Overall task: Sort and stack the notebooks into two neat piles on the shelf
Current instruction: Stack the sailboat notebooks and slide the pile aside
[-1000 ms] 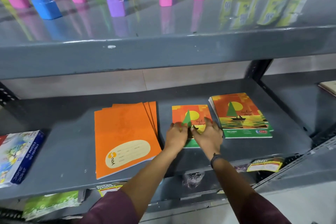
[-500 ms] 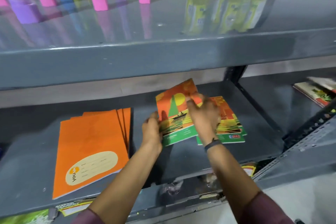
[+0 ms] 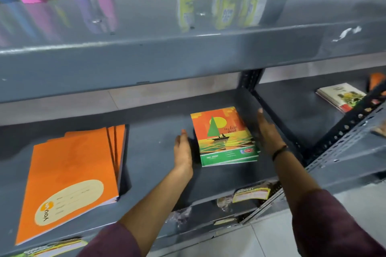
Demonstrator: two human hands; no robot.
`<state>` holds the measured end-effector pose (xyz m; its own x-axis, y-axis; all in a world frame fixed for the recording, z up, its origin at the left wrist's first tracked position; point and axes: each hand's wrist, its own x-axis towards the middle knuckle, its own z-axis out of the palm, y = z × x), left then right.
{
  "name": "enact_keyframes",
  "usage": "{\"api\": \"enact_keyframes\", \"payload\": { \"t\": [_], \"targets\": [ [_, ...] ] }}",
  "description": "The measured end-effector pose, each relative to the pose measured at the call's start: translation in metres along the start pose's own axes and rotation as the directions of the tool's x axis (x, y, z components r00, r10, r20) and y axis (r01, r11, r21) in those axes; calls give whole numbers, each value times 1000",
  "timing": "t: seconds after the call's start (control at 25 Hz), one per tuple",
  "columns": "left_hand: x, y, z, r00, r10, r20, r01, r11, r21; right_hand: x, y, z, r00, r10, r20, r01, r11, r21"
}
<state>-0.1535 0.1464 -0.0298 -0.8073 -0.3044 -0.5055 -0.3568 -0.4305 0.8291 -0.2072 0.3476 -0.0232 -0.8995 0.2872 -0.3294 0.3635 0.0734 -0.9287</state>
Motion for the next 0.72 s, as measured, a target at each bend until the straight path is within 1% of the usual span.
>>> {"api": "enact_keyframes", "payload": {
  "t": [0.04, 0.08, 0.12, 0.16, 0.2, 0.24, 0.28, 0.32, 0.36, 0.4, 0.44, 0.48, 0.52, 0.56, 0.6, 0.64, 0.68, 0.72],
  "targets": [
    [-1, 5, 4, 997, -49, 55, 52, 997, -65, 6, -1, -5, 994, 50, 97, -60, 992, 106],
    [-5, 10, 11, 986, -107, 129, 123, 985, -118, 10, -2, -6, 979, 65, 192, -96, 983, 157],
    [-9, 14, 19, 968, -154, 199, 184, 972, -146, 14, -3, -2, 958, 36, 283, -86, 982, 166],
    [-10, 16, 28, 953, -174, 247, 212, 968, -137, 16, -2, 2, 947, 19, 322, -55, 993, 104],
    [-9, 15, 35, 942, -177, 286, 216, 970, -110, 11, -3, 4, 936, -27, 351, 13, 999, 42],
    [-8, 14, 37, 942, -172, 287, 195, 979, -53, 9, -4, 2, 924, -31, 381, 35, 999, -4],
    [-9, 13, 36, 936, -155, 315, 168, 986, -11, 5, -8, 3, 899, -12, 438, 23, 1000, -20],
    [-8, 11, 31, 931, -147, 336, 138, 989, 50, 3, -12, 0, 878, 26, 478, 11, 997, -74],
    [-7, 8, 23, 931, -143, 336, 99, 985, 143, 5, -10, -7, 842, 55, 537, 38, 986, -160],
    [-9, 4, 12, 931, -120, 343, 22, 960, 278, 5, -8, -18, 812, 70, 580, 130, 946, -297],
    [-10, -2, 1, 922, -58, 382, -115, 902, 415, 6, -3, -26, 747, 75, 660, 259, 882, -394],
    [-14, -6, -7, 899, -9, 438, -260, 792, 552, 2, -1, -32, 704, 98, 704, 353, 811, -466],
    [-12, -12, -12, 878, 15, 478, -384, 620, 685, 3, 7, -37, 697, 110, 708, 436, 719, -541],
    [-11, -15, -12, 870, 17, 493, -451, 432, 781, 0, 11, -38, 724, 113, 680, 464, 650, -602],
    [-10, -17, -8, 878, 14, 479, -460, 305, 834, 3, 17, -37, 741, 92, 665, 485, 610, -626],
    [-8, -16, -2, 900, 0, 435, -420, 261, 869, 0, 15, -35, 762, 79, 643, 475, 607, -637],
    [-6, -14, 5, 922, -7, 387, -373, 256, 892, 2, 15, -34, 771, 51, 634, 481, 607, -633],
    [-3, -12, 11, 939, -8, 343, -330, 255, 909, 0, 13, -31, 778, 35, 627, 496, 579, -648]
  ]
}}
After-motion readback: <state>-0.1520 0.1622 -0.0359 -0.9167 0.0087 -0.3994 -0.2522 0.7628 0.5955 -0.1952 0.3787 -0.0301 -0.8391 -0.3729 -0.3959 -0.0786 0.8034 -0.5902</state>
